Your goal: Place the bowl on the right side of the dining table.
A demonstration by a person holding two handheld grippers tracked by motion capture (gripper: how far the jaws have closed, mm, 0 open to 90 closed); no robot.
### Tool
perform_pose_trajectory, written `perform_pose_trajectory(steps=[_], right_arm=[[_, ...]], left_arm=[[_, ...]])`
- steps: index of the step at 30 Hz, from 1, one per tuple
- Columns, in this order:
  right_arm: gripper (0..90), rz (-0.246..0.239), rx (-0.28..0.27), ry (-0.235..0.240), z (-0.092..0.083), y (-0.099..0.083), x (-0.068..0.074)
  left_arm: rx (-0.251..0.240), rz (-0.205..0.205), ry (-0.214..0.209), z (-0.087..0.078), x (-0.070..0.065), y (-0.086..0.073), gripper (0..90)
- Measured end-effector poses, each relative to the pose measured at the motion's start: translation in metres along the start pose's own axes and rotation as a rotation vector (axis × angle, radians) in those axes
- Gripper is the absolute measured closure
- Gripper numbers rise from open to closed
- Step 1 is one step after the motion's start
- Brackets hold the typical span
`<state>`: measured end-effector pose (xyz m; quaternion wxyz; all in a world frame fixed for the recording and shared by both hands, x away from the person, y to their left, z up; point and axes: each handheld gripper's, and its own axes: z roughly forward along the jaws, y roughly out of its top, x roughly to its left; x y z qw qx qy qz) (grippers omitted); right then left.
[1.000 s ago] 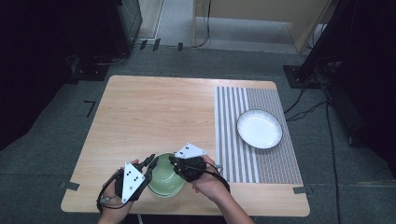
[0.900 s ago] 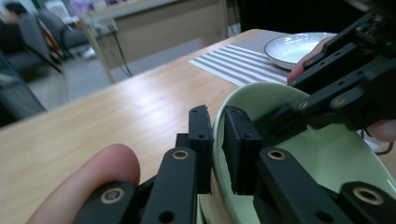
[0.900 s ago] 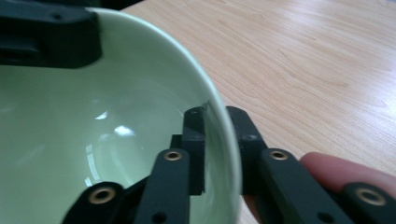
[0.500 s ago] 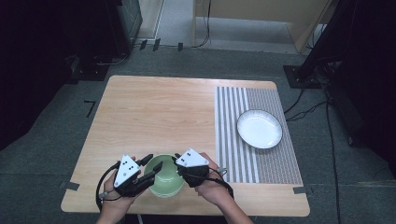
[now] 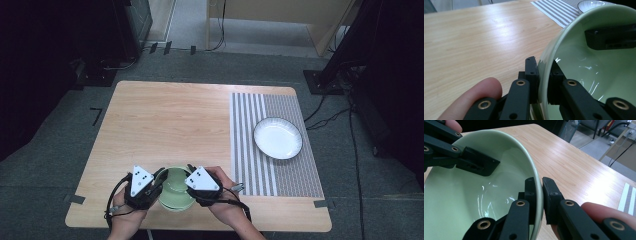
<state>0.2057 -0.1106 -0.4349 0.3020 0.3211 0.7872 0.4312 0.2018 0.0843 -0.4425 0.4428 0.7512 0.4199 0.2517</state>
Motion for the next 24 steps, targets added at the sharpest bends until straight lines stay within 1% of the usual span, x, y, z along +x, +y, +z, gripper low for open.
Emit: perform_pose_trajectory(steps=[2,3,5,6,7,9,10,11,14,15,16,19,21,22,23,24], right_arm=[[83.2,0.017,0.000,0.013,-0.001,0.000,-0.002],[82.3,0.035,-0.004,0.023,-0.002,0.001,-0.005],[82.1,0.040,-0.006,0.032,-0.003,0.001,-0.007],[80.6,0.054,0.006,0.046,-0.005,0.003,-0.010],[80.6,0.054,0.006,0.046,-0.005,0.003,-0.010],[78.2,0.089,0.021,0.072,-0.007,0.003,-0.013],[78.2,0.089,0.021,0.072,-0.007,0.003,-0.013],[77.2,0.098,0.029,0.077,-0.007,0.004,-0.014],[75.0,0.145,0.089,0.110,-0.005,0.004,-0.017],[75.0,0.145,0.089,0.110,-0.005,0.004,-0.017],[75.1,0.153,0.095,0.113,-0.005,0.004,-0.017],[77.6,0.201,0.132,0.120,-0.005,0.008,-0.020],[78.2,0.206,0.138,0.120,-0.005,0.008,-0.020],[78.2,0.216,0.148,0.130,-0.004,0.008,-0.022],[78.2,0.240,0.152,0.140,-0.003,0.006,-0.023],[78.2,0.240,0.152,0.140,-0.003,0.006,-0.023]], left_arm=[[-0.029,0.021,0.012,-0.002,-0.003,-0.001,83.6],[-0.036,0.031,0.013,-0.003,-0.004,-0.001,84.3],[-0.060,0.051,0.025,-0.005,-0.007,-0.001,84.4],[-0.066,0.060,0.027,-0.006,-0.008,-0.001,84.5],[-0.071,0.068,0.029,-0.006,-0.009,-0.001,84.5],[-0.080,0.072,0.029,-0.006,-0.009,-0.001,84.4],[-0.086,0.077,0.031,-0.007,-0.010,-0.002,84.4],[-0.096,0.092,0.047,-0.008,-0.011,-0.002,84.4],[-0.123,0.118,0.071,-0.010,-0.014,-0.002,84.4],[-0.123,0.118,0.071,-0.010,-0.014,-0.002,84.3],[-0.133,0.129,0.082,-0.011,-0.015,-0.002,84.3],[-0.155,0.166,0.108,-0.013,-0.020,-0.003,84.3],[-0.168,0.188,0.124,-0.014,-0.022,-0.003,84.2],[-0.173,0.195,0.132,-0.015,-0.023,-0.003,84.2],[-0.181,0.197,0.138,-0.016,-0.023,-0.003,84.2],[-0.181,0.197,0.138,-0.016,-0.023,-0.003,84.3]])
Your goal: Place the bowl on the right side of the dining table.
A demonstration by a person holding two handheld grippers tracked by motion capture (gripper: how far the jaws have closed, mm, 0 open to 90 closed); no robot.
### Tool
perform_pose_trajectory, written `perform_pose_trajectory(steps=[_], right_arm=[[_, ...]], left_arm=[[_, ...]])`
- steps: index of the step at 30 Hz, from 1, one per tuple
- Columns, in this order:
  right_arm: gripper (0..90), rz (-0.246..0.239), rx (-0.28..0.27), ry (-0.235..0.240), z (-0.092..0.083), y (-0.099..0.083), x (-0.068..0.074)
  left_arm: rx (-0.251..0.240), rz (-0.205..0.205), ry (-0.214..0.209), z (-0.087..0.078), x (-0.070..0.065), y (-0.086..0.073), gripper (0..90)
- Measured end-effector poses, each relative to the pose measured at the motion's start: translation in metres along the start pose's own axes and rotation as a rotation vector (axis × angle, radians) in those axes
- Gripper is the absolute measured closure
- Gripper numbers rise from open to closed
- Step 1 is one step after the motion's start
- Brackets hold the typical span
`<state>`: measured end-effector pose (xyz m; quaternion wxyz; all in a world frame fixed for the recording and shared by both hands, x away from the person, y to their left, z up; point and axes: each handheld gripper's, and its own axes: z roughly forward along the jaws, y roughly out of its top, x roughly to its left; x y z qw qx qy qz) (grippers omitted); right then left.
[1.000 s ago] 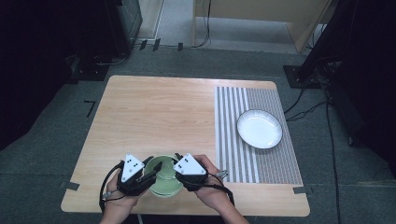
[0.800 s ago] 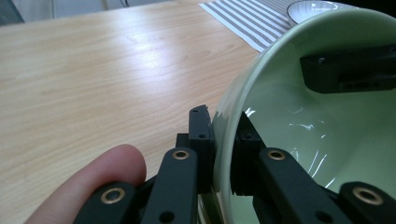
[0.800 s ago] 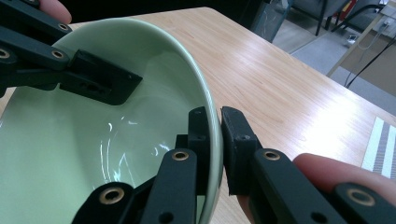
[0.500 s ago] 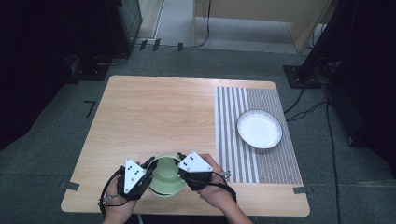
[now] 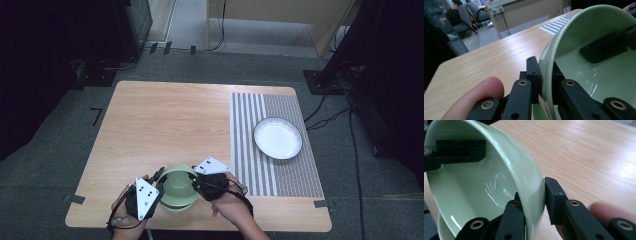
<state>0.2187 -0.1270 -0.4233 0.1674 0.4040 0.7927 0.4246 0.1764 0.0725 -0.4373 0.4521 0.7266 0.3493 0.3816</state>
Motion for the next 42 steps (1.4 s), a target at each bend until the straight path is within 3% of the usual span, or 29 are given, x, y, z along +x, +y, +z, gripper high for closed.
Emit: perform_pose_trajectory(steps=[2,4,11,13,15,16,17,18,19,20,21,27,33,36,41,42], right_arm=[[77.9,-0.001,0.020,0.004,0.003,-0.002,0.001],[79.7,0.030,0.020,-0.004,0.004,-0.004,0.001],[81.4,0.048,-0.018,-0.029,0.004,-0.007,0.005],[81.8,0.046,-0.026,-0.040,0.002,-0.007,0.006],[82.3,0.053,-0.041,-0.047,0.000,-0.006,0.005],[82.7,0.054,-0.047,-0.052,-0.002,-0.005,0.005],[83.5,0.054,-0.053,-0.062,-0.006,-0.003,0.004],[83.5,0.054,-0.053,-0.062,-0.006,-0.003,0.004],[83.5,0.057,-0.056,-0.065,-0.008,-0.003,0.004],[83.5,0.068,-0.063,-0.068,-0.009,-0.003,0.002],[83.6,0.078,-0.065,-0.067,-0.010,-0.003,0.001],[83.5,0.129,-0.086,-0.060,-0.016,-0.002,-0.009],[83.5,0.142,-0.112,-0.071,-0.026,0.002,-0.017],[83.5,0.146,-0.109,-0.072,-0.026,0.002,-0.018],[83.6,0.167,-0.111,-0.087,-0.027,0.002,-0.023],[83.5,0.173,-0.119,-0.089,-0.030,0.002,-0.026]], left_arm=[[-0.009,-0.003,0.003,-0.001,0.001,0.001,84.2],[-0.012,0.005,0.008,-0.001,0.000,0.001,84.2],[-0.025,-0.003,0.007,-0.002,0.001,-0.001,84.0],[-0.037,-0.022,-0.002,-0.002,0.002,-0.001,83.5],[-0.046,-0.070,-0.049,-0.003,0.006,-0.001,81.4],[-0.058,-0.098,-0.081,-0.003,0.010,0.000,78.1],[-0.088,-0.140,-0.144,-0.005,0.016,-0.001,61.3],[-0.088,-0.140,-0.144,-0.005,0.016,-0.001,55.0],[-0.105,-0.159,-0.170,-0.006,0.018,-0.001,55.0],[-0.126,-0.177,-0.193,-0.007,0.021,-0.002,44.5],[-0.153,-0.209,-0.215,-0.010,0.024,-0.004,42.0],[-0.212,-0.277,-0.244,-0.015,0.034,-0.010,34.1],[-0.228,-0.319,-0.276,-0.013,0.041,-0.016,17.5],[-0.211,-0.331,-0.301,-0.014,0.042,-0.016,12.1],[-0.263,-0.361,-0.345,-0.021,0.047,-0.012,6.7],[-0.269,-0.371,-0.352,-0.021,0.048,-0.012,0.4]])
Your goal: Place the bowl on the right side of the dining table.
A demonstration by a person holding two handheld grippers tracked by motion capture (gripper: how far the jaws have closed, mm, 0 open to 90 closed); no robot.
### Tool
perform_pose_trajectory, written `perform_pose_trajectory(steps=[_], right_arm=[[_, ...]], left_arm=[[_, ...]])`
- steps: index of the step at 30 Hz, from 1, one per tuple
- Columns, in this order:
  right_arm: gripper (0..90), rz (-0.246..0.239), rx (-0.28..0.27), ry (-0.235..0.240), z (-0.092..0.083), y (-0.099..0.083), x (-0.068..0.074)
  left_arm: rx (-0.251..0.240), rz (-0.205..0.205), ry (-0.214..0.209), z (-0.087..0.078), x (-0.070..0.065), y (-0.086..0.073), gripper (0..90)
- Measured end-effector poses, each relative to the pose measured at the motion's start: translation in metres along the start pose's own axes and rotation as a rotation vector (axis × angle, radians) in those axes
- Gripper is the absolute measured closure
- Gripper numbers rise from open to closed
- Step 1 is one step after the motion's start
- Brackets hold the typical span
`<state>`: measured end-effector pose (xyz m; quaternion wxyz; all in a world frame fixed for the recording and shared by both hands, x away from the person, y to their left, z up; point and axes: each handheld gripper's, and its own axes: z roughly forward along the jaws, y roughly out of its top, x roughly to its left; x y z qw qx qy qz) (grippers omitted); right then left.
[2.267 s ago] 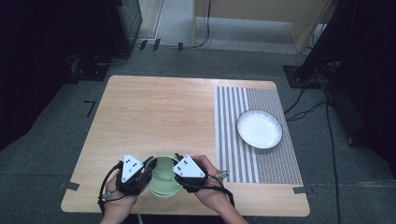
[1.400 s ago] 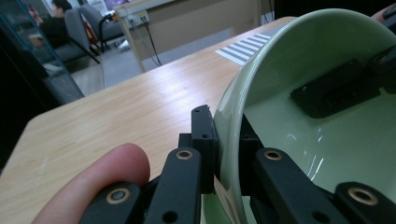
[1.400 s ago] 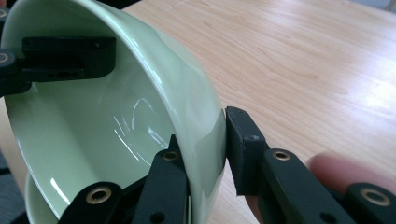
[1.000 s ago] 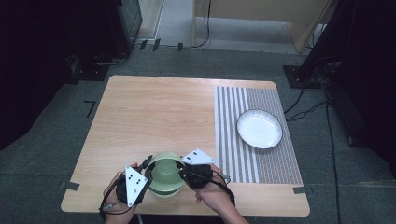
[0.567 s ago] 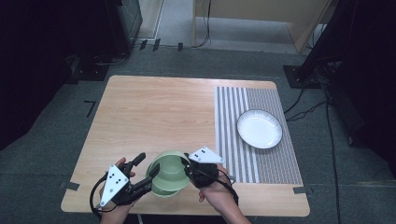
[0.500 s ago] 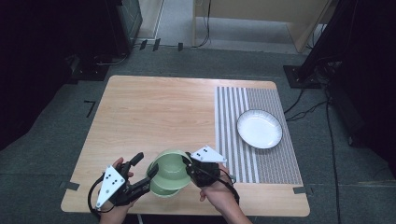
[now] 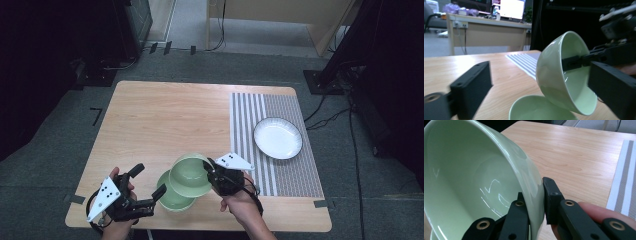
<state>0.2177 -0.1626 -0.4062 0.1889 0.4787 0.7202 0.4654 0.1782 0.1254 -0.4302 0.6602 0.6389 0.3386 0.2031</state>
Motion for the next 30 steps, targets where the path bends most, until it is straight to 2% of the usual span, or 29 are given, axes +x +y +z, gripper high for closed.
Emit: perform_pose_trajectory(steps=[3,7,12,15,18,20,21,22,25,27,30], right_arm=[[83.5,0.004,-0.008,-0.001,-0.003,0.002,-0.002],[83.6,0.014,-0.018,-0.009,-0.006,0.004,-0.007],[83.6,0.028,-0.022,-0.023,-0.009,0.005,-0.014],[83.6,0.031,-0.023,-0.027,-0.009,0.005,-0.016],[83.6,0.041,-0.025,-0.033,-0.010,0.005,-0.020],[83.6,0.047,-0.024,-0.035,-0.010,0.005,-0.022],[83.6,0.051,-0.024,-0.037,-0.010,0.005,-0.023],[83.6,0.052,-0.025,-0.037,-0.011,0.005,-0.024],[83.6,0.055,-0.025,-0.042,-0.011,0.005,-0.027],[83.6,0.064,-0.024,-0.046,-0.010,0.004,-0.029],[83.6,0.066,-0.022,-0.051,-0.010,0.003,-0.032]], left_arm=[[-0.010,-0.012,0.002,-0.002,0.003,0.001,0.4],[-0.010,0.003,0.032,-0.004,0.007,0.000,0.0],[0.009,0.029,0.101,-0.007,0.015,-0.005,0.0],[0.024,0.022,0.139,-0.010,0.025,-0.007,0.0],[0.059,0.036,0.204,-0.015,0.038,-0.010,0.0],[0.082,0.066,0.259,-0.018,0.045,-0.014,0.0],[0.103,0.068,0.284,-0.020,0.052,-0.017,0.0],[0.115,0.055,0.294,-0.021,0.056,-0.019,0.0],[0.153,0.033,0.361,-0.024,0.072,-0.024,0.0],[0.199,0.053,0.402,-0.025,0.081,-0.030,0.0],[0.259,0.073,0.440,-0.027,0.093,-0.037,0.0]])
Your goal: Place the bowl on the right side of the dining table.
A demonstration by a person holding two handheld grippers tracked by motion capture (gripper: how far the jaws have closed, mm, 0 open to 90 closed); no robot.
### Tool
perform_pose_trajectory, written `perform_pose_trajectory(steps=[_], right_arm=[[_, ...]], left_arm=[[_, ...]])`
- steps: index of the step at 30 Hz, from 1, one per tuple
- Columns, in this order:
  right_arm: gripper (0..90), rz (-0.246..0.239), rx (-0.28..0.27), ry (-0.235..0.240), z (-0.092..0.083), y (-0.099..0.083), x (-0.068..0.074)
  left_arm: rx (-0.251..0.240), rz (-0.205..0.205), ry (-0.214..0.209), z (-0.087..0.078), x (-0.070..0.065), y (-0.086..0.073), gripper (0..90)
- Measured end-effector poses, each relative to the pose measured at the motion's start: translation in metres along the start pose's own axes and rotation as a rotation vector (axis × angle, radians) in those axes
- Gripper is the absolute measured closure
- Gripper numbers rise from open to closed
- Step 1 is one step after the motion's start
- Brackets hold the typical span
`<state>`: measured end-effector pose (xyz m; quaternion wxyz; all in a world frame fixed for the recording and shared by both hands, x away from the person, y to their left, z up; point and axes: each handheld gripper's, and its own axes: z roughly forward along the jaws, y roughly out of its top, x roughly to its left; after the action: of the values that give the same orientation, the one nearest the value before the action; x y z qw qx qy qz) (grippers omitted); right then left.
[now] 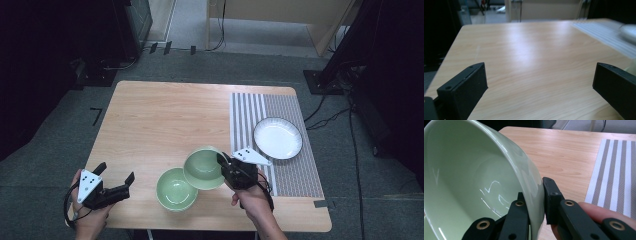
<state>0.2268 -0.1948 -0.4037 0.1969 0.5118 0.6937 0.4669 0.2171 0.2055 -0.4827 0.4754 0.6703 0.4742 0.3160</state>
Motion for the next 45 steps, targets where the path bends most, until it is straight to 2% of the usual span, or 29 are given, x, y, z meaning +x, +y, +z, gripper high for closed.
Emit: perform_pose_trajectory(steps=[3,6,9,10,11,13,15,18,21,23,32,45], right_arm=[[83.6,0.004,0.002,-0.002,0.000,0.000,-0.002],[83.6,0.009,-0.001,-0.004,0.000,0.000,-0.004],[83.6,0.014,-0.002,-0.006,-0.001,0.001,-0.006],[83.6,0.017,-0.002,-0.006,-0.002,0.001,-0.008],[83.6,0.020,-0.001,-0.001,-0.002,0.001,-0.010],[83.6,0.023,0.000,0.000,-0.002,0.001,-0.011],[83.6,0.040,0.003,-0.004,-0.002,0.001,-0.016],[83.6,0.046,0.004,-0.013,-0.002,0.001,-0.020],[83.6,0.051,0.005,-0.018,-0.002,0.000,-0.024],[83.6,0.053,0.006,-0.024,-0.003,0.000,-0.026],[83.6,0.079,0.005,-0.047,-0.008,0.001,-0.042],[83.6,0.129,-0.005,-0.108,-0.019,0.004,-0.075]], left_arm=[[0.062,-0.018,0.032,0.006,0.010,-0.007,0.0],[0.146,-0.009,0.077,0.015,0.017,-0.014,0.0],[0.226,-0.039,0.099,0.022,0.025,-0.022,0.0],[0.253,-0.047,0.103,0.024,0.028,-0.024,0.0],[0.272,-0.076,0.099,0.024,0.033,-0.024,0.0],[0.271,-0.081,0.098,0.024,0.034,-0.024,0.0],[0.296,-0.084,0.100,0.025,0.035,-0.024,0.0],[0.352,-0.091,0.099,0.029,0.036,-0.025,0.0],[0.417,-0.068,0.112,0.033,0.035,-0.025,0.0],[0.429,-0.046,0.125,0.034,0.033,-0.025,0.0],[0.429,-0.048,0.128,0.035,0.032,-0.025,0.0],[0.428,-0.049,0.129,0.035,0.032,-0.025,0.0]])
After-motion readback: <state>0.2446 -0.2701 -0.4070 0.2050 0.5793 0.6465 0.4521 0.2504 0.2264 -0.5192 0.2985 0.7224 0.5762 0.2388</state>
